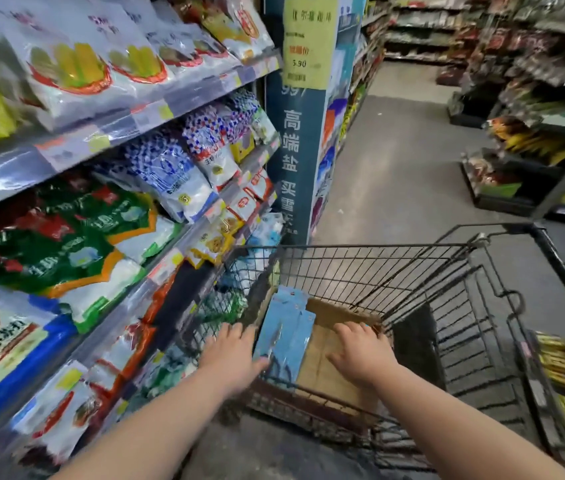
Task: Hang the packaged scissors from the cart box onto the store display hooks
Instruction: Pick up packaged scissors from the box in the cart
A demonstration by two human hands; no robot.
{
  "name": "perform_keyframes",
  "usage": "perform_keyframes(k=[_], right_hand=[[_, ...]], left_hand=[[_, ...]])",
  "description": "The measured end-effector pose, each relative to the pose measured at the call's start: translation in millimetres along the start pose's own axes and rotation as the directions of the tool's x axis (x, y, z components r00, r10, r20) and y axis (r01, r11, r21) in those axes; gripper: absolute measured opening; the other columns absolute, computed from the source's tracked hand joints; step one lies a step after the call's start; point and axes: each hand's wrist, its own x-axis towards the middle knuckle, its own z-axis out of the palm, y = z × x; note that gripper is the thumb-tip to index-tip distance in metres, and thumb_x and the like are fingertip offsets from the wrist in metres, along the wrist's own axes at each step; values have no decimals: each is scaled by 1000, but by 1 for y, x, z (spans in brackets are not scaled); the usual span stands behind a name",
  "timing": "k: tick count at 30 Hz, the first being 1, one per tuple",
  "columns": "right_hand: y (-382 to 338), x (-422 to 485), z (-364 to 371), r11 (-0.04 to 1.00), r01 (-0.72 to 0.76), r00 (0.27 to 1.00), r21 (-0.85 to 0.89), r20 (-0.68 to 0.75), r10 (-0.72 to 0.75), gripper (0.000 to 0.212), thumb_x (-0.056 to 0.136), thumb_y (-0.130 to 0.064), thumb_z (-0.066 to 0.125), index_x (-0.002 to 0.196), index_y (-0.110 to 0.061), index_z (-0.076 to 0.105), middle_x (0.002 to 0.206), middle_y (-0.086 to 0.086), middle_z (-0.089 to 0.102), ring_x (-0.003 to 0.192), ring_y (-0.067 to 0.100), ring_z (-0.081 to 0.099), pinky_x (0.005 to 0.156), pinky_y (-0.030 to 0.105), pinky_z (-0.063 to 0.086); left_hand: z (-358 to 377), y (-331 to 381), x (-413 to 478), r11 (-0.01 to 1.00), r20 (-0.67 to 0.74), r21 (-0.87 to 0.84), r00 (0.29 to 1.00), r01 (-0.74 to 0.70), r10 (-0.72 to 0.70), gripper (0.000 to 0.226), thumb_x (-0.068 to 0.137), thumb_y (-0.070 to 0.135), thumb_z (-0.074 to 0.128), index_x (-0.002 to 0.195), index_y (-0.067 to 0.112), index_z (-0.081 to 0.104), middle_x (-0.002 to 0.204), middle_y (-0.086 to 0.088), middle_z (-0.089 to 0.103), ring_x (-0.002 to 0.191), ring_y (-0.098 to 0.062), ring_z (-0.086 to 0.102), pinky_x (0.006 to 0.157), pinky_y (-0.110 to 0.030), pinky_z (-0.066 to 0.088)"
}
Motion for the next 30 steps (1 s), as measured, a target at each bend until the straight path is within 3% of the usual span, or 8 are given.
perform_keyframes(k=[9,17,26,30], right_hand=[[-3,88,29,990,-110,973,89,214,89,57,90,-41,47,142,-23,33,146,5,39,135,26,36,109,44,33],[4,191,73,951,-174,911,255,408,57,55,89,-33,49,141,-19,36,142,6,45,127,26,47,100,36,44],[7,278,146,860,-334,828,387,556,71,51,90,-24,52,138,-13,38,138,11,48,125,27,49,98,30,41],[0,299,177,735,-457,812,501,573,114,50,89,-16,55,136,-8,38,124,12,53,113,26,52,89,27,41]], left_hand=[[16,-19,79,1000,149,-9,989,4,-2,74,92,57,38,150,19,14,157,-5,19,146,-30,13,117,-48,19],[38,-17,150,992,254,-84,965,90,-65,71,93,53,40,151,21,15,157,-1,20,146,-23,16,119,-42,17],[96,2,226,972,374,-178,924,151,-75,65,93,47,43,147,21,21,153,0,27,141,-21,27,112,-35,26],[123,-2,245,953,414,-213,904,214,-111,64,93,47,45,148,22,22,152,1,29,138,-21,31,112,-35,30]])
